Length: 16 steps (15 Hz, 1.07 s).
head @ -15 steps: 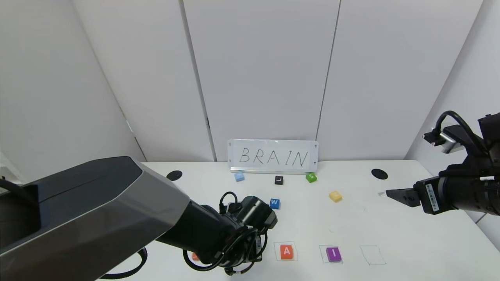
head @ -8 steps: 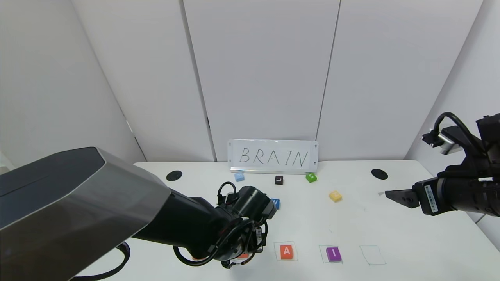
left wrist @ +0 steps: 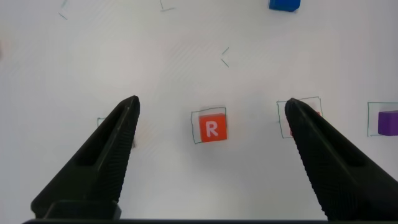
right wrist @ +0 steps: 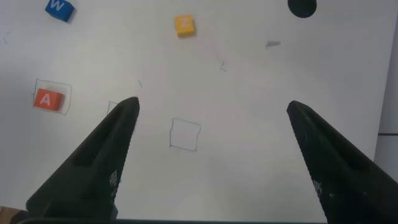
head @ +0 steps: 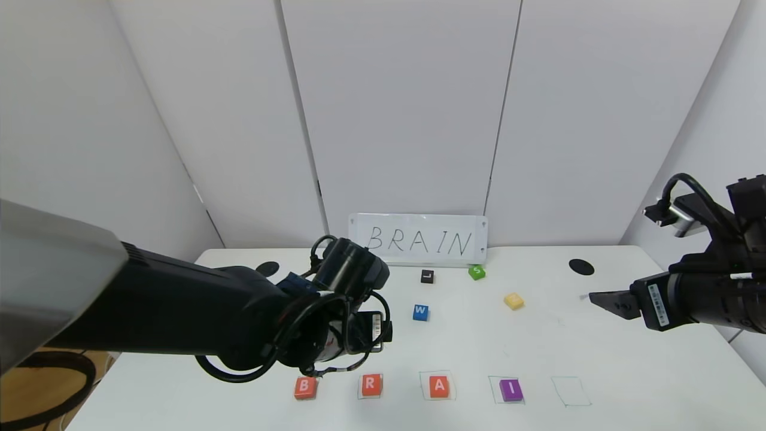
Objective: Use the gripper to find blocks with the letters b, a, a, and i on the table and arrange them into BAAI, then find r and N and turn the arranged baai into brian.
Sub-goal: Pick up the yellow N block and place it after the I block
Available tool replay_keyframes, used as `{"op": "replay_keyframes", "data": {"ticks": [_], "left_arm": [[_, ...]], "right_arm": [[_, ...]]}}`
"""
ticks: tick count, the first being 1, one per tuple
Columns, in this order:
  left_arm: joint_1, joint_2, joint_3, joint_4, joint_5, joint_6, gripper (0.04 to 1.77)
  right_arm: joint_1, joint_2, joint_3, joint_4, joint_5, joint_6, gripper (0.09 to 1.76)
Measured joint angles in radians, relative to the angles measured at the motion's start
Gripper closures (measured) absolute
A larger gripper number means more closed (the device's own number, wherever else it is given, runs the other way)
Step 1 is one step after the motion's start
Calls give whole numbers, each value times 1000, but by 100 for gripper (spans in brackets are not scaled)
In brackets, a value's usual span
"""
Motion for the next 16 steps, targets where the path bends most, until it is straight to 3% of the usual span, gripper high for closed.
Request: {"op": "replay_keyframes", "data": {"ticks": [2, 7, 11, 14, 16], "left_arm": [[48, -55, 0, 0, -1, 78, 14], [127, -152, 5, 25, -49, 126, 12], [265, -251, -83, 220, -209, 206, 11], [321, -296, -106, 240, -249, 261, 11], [358, -322, -108, 252, -304, 282, 11]], "right_arm": [[1, 2, 1, 0, 0, 0, 14], [14, 6, -1, 0, 4, 6, 14], [19, 44, -1, -41, 3, 24, 14], [30, 76, 2, -49, 6, 67, 14], [46, 110, -21, -43, -40, 91, 14]]}}
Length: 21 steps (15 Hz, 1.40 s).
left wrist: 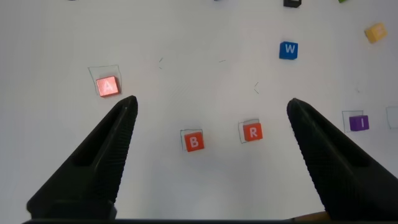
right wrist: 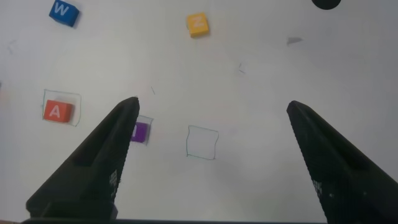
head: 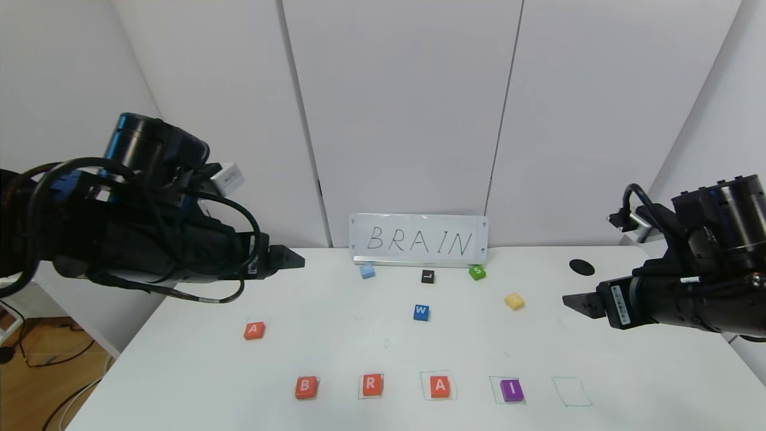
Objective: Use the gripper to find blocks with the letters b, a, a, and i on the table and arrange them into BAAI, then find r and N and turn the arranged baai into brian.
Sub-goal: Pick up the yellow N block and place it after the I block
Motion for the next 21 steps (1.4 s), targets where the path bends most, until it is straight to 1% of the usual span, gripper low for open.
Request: {"op": "replay_keyframes", "data": {"ticks": [3, 7, 8, 10, 12, 13, 15, 19, 21], "left_arm": [[15, -21, -2, 4, -8, 2, 10], [16, -28, -2, 5, -10, 4, 10], [22, -34, -1, 28, -34, 29, 10], [45, -71, 5, 94, -113, 101, 10], [69, -108, 12, 130, -163, 160, 10], [82, -124, 14, 138, -179, 175, 10], [94, -143, 17, 140, -182, 178, 9], [98, -154, 17, 140, -182, 179, 9], [98, -154, 24, 123, -182, 186, 9]], "right_arm": [[6, 29, -15, 6, -11, 3, 14], [6, 40, -18, 6, -11, 3, 14], [6, 45, -24, 7, -11, 8, 14], [-1, 91, -63, 7, -6, 11, 14], [-17, 155, -103, 5, 38, -31, 14], [-28, 189, -121, 3, 66, -56, 14], [-49, 245, -150, -1, 99, -94, 14], [-60, 291, -164, -3, 103, -100, 14], [-74, 312, -189, 2, 144, -137, 14]]}}
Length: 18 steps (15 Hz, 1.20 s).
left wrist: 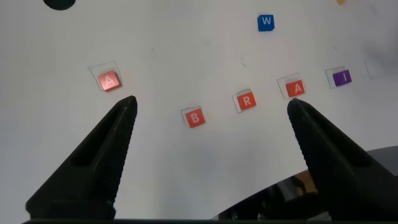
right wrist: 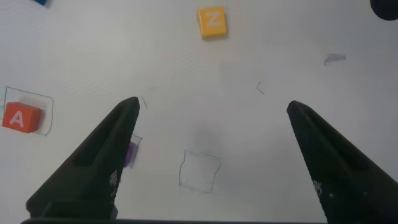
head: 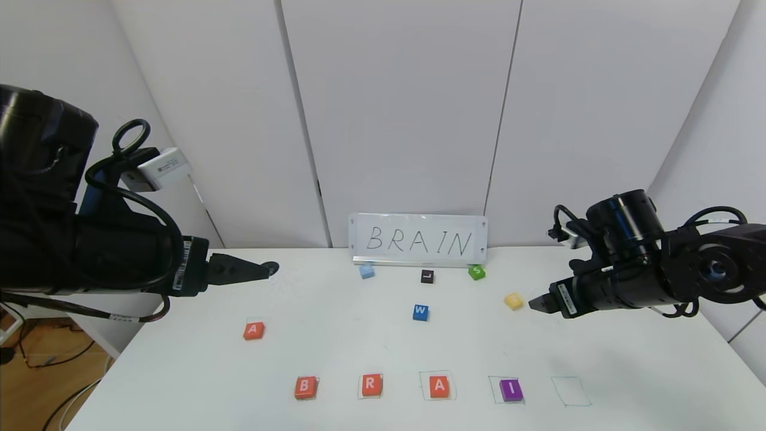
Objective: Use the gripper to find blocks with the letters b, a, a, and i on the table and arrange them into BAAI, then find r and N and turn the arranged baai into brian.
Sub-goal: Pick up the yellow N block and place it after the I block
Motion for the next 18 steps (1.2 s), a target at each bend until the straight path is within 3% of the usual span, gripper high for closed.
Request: {"op": "replay_keyframes", "data": {"ticks": [5, 18], "left_arm": [[-1, 3, 4, 0, 0, 2, 9], [-1, 5, 4, 0, 0, 1, 9]], "right_arm": [[-61, 121, -184, 112, 108, -64, 14], [-67, 151, -198, 112, 110, -64, 14]]}}
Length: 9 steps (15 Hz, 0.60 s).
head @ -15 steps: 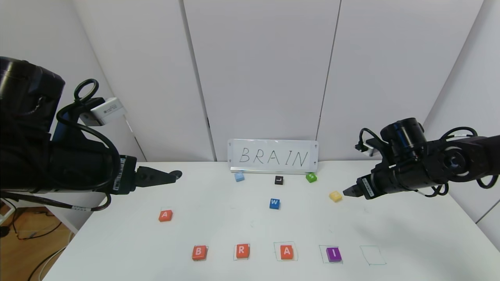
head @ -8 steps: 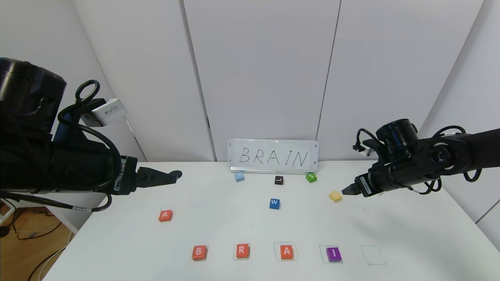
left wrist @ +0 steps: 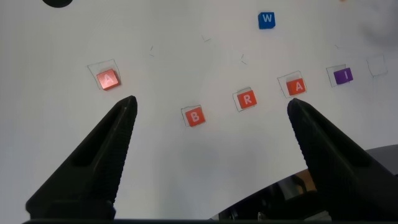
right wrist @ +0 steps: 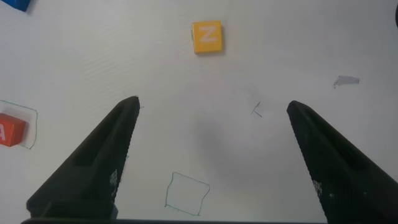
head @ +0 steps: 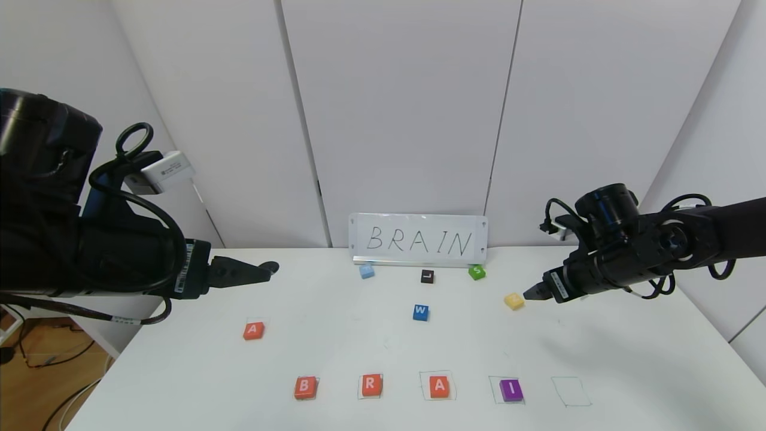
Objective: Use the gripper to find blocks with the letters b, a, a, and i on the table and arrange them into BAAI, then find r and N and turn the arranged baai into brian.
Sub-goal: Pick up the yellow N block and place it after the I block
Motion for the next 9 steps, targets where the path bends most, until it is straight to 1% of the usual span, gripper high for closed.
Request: {"op": "replay_keyframes", "data": {"ticks": [9], "left_arm": [[0, 1, 0, 0, 0, 0, 9]], "right_arm": [[0, 0, 0, 0, 0, 0, 14]]}}
